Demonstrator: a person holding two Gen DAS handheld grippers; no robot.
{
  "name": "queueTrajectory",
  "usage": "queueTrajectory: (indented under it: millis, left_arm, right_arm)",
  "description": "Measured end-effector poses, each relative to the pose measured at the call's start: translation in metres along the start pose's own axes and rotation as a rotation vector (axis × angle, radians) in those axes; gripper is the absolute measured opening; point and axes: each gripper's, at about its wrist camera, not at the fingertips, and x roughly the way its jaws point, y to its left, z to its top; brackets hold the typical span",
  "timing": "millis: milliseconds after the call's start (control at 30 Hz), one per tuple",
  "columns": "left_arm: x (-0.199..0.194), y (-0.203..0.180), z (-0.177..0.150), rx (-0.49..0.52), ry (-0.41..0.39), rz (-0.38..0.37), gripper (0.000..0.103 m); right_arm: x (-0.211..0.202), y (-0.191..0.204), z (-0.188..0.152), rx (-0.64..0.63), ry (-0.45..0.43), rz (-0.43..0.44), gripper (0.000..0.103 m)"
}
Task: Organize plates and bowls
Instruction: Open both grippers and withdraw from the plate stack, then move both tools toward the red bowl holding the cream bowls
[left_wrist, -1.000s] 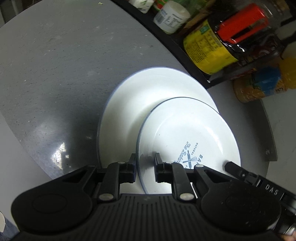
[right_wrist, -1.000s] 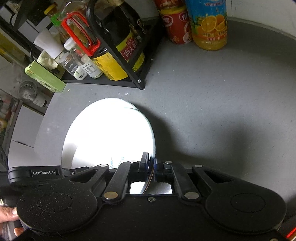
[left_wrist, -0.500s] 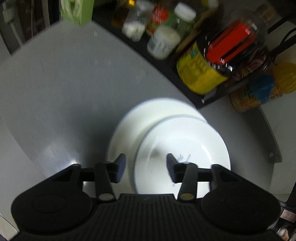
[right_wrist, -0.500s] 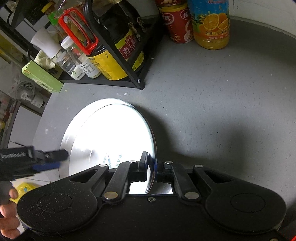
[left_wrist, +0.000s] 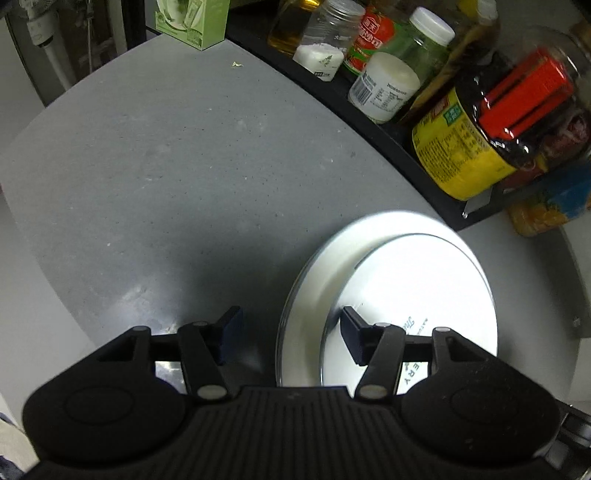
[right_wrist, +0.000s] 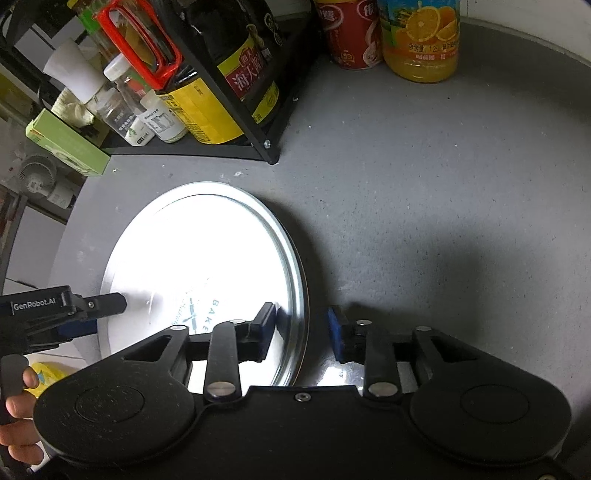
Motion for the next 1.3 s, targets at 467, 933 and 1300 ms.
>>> queueTrajectory:
  millis: [467, 933, 1300]
  left_arm:
    - [-0.006, 0.001, 0.003, 0.012, -0.024, 0.037, 0.060]
    - [-0.054, -0.039, -0.019, 0.126, -0.151, -0.050, 0.073]
    - [-0.079, -0.080, -0.048, 0.254, -0.167, -0.136, 0.078]
  right_arm:
    - [-0.005, 0.003, -0.005, 0.006, -0.017, -0.030, 0.058]
    - [-0.070, -0.020, -0.026, 0.095, -0.216, 0.021, 0.101]
    - [-0.125, -0.037, -0.049, 0.160, -0.381, -0.008, 0.103]
